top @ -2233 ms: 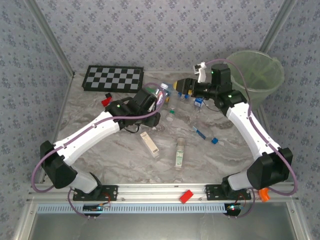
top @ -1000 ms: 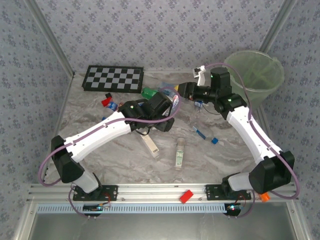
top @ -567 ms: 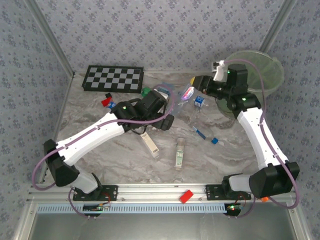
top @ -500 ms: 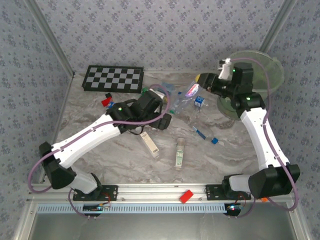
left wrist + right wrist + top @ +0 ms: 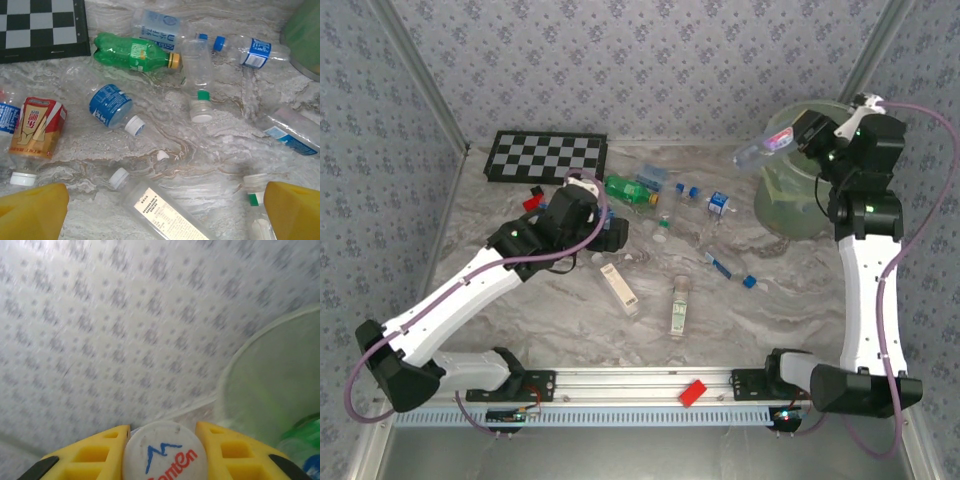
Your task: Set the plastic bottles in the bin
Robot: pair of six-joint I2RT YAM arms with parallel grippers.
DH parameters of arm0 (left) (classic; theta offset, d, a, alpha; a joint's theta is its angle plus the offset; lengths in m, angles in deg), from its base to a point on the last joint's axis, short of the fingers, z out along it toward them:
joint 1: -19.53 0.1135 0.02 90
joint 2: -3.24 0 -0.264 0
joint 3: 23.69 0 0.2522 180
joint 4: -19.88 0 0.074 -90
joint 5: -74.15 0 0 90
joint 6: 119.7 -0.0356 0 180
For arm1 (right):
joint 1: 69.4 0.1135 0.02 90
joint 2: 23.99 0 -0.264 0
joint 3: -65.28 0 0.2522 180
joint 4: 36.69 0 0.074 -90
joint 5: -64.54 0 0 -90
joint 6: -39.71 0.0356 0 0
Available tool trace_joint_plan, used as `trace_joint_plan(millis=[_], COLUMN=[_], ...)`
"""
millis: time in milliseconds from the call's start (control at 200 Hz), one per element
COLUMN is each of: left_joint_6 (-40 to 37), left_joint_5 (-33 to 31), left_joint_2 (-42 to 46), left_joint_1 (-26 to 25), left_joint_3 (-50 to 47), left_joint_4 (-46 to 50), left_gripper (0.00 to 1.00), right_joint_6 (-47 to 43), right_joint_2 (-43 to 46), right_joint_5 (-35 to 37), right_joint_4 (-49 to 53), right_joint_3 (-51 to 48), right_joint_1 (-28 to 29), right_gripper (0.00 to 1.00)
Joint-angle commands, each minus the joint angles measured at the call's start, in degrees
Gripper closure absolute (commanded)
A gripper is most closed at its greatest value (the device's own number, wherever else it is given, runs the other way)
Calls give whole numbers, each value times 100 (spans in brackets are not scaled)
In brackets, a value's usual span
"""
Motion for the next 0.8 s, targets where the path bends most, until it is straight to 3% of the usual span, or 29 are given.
trace_joint_plan(millis=[0,130,305,440,795], left_joint_6=[104,184,279,296,402], left_joint_5=[140,126,127,53,-74], left_joint_2=[200,408,617,771,1144], left_joint_1=[130,158,198,215,282], left_joint_3=[-223,-629,-1125,-1341,-1688], left_joint_4=[-349,-671,-1019,-1117,-1146], left_gripper=[0,0,0,0,0], right_joint_6=[-450,-959,-1534,-2041,-2949], right_joint_2=[75,-71,-357,-798,-1955], right_joint_5=[1369,2151,3137,3474,4345], right_joint_4=[-76,-133,-986,-1341,-799], right_joint_3=[260,482,438,440,763], right_joint_1=[-57,-131,-244,-259,-167], right_gripper=[74,74,72,72,74])
